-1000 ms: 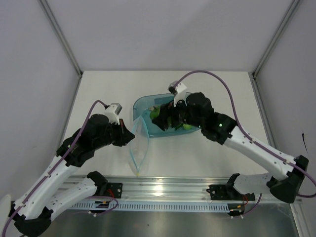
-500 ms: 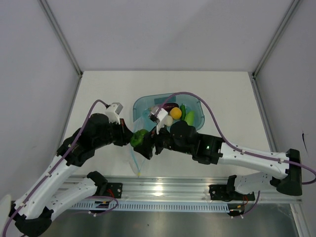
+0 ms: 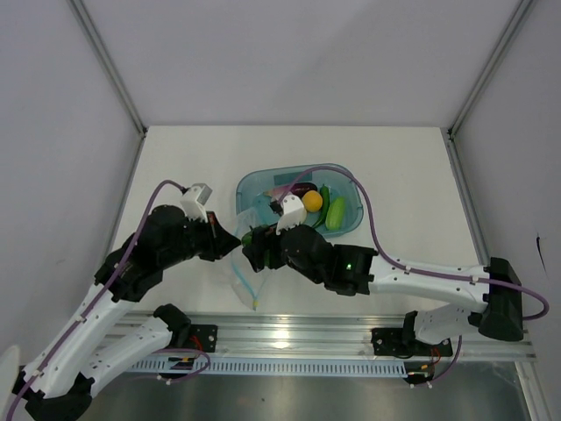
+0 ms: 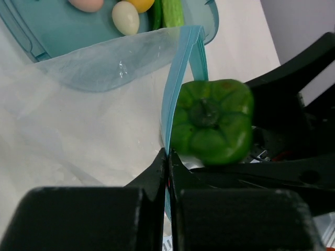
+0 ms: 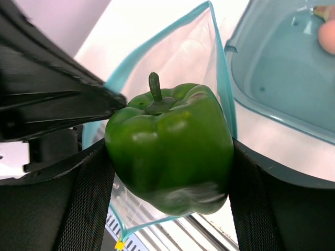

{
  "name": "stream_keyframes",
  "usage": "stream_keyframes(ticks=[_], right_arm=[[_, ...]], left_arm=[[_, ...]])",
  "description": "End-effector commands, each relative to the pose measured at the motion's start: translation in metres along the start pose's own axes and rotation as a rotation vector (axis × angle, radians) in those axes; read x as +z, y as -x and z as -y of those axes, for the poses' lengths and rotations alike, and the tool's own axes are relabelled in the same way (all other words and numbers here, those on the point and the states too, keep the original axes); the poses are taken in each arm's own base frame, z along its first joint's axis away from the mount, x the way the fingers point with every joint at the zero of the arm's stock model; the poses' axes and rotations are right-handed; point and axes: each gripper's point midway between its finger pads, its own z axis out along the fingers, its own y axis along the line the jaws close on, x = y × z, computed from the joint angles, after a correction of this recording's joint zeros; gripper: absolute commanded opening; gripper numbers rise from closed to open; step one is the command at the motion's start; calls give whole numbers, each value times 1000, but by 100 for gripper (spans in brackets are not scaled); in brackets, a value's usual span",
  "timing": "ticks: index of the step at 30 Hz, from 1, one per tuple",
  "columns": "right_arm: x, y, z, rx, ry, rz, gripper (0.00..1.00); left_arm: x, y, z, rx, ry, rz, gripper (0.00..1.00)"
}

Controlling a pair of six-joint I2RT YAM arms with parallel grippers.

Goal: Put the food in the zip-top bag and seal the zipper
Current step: Place the fake vegetable in the zipper food storage bag.

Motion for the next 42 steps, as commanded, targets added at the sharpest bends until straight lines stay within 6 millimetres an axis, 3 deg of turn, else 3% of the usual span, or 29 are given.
stream_keyframes(ticks=[1,4,7,8,11,15,21,27,30,32,34,35,37,38,41,42], right_arm=[[7,1,5,45,-58,16,7],[14,-8,1,42,-41,-19,14],[18,-12,-1,34,-45,-41,41],[19,-12,4,26,-76,-44,62],[19,-8,5,16,-99,-43,85],[12,-1,2,6,-77,-31,92],[-8,20,0,-6,-54,-1,93],[-39,56,-5,-18,-9,78,91],[-55,78,3,-35,-34,127,89],[-61,94,32,-29,-151,161,89],[-61,96,61,1,-246,144,88],[-58,103,88,35,-314,143,88],[-55,102,117,94,-384,125,88],[-51,104,147,131,-457,117,88],[-44,99,193,181,-584,61,88],[-36,99,218,192,-652,32,88]], left_arm=[[-3,7,15,-20,-75,32,0],[-3,4,15,-24,-81,31,1],[-1,1,14,-26,-80,19,1],[-1,1,14,-24,-80,17,1],[-3,2,13,-23,-76,28,1],[-1,0,11,-25,-71,23,1],[1,-2,9,-26,-68,20,1],[3,-2,5,-29,-55,21,1],[4,-5,3,-31,-53,15,1],[4,-4,3,-32,-54,18,1],[3,-6,3,-30,-59,15,1],[2,-5,4,-28,-62,17,1],[1,-4,5,-24,-68,20,1],[0,-4,6,-23,-72,25,1],[-3,-4,10,-15,-100,37,1],[-5,-2,14,-6,-123,53,1]])
